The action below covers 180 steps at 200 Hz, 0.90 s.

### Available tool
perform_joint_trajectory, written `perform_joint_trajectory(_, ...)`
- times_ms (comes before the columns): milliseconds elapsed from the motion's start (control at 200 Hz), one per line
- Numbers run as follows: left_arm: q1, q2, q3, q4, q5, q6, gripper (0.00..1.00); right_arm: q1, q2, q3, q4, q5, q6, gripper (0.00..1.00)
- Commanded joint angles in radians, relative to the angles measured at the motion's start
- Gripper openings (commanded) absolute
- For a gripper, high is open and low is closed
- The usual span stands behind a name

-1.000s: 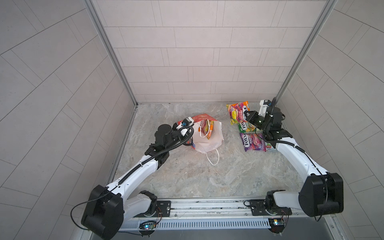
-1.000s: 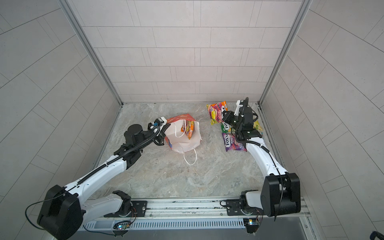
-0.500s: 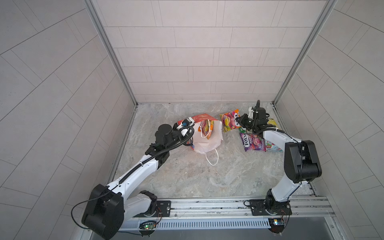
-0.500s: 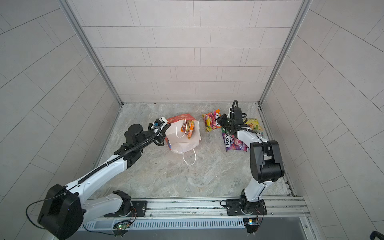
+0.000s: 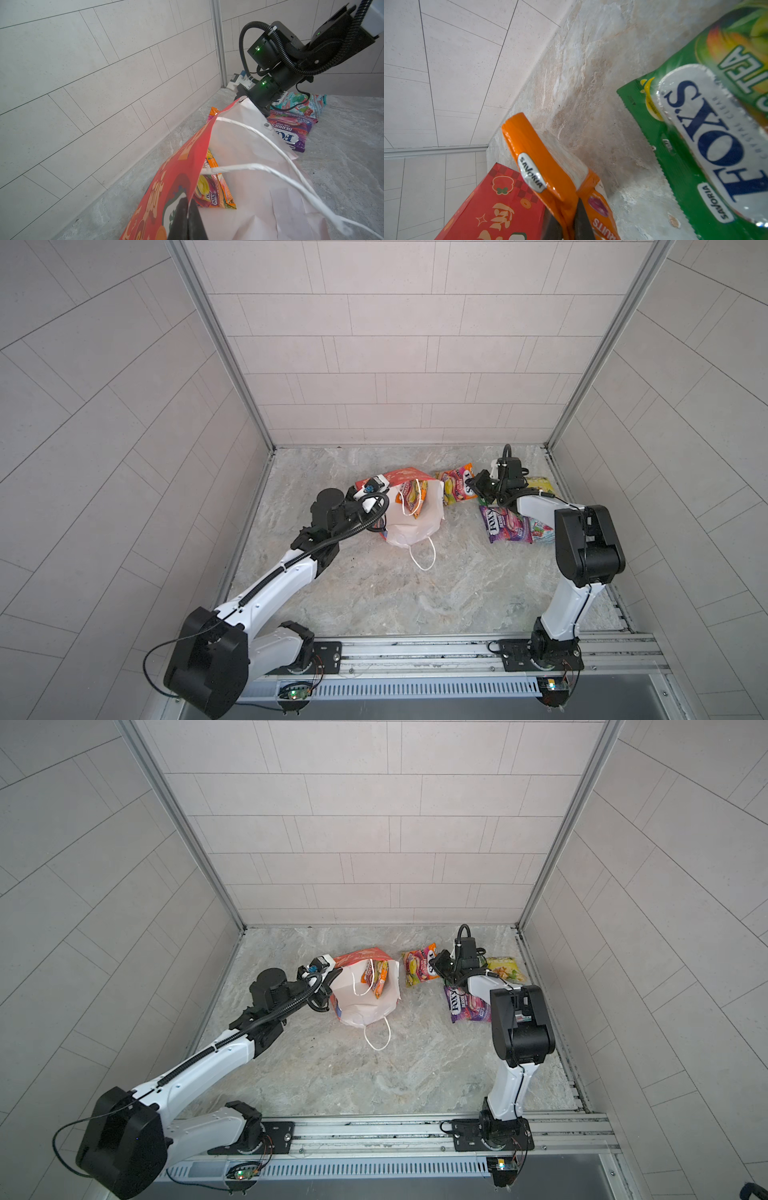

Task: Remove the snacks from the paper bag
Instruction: 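Carry the orange packet over to the packets on the table, then lower the orange packet beside the green Fox's packet with the right gripper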

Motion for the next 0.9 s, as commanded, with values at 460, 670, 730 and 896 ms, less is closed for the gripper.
perform_joint_trajectory(460, 0.002, -0.012, 0.001, 0.011, -0.011, 0.015, 0.00, -0.010, 0.078, 0.124, -0.164, 0.006, -0.105, 0.21)
perform_joint_trajectory(670, 0.002, -0.019, -0.001, 0.009, -0.014, 0.015, 0.00, -0.010, 0.101, 0.144, -0.187, 0.011, -0.117, 0.23)
perform_joint_trajectory(730, 0.002, -0.022, -0.001, 0.006, -0.015, 0.016, 0.00, -0.010, 0.097, 0.144, -0.196, 0.013, -0.121, 0.23)
perform_joint_trajectory(896, 0.002, -0.023, -0.001, 0.006, -0.015, 0.016, 0.00, -0.011, 0.061, 0.144, -0.233, 0.029, -0.146, 0.25)
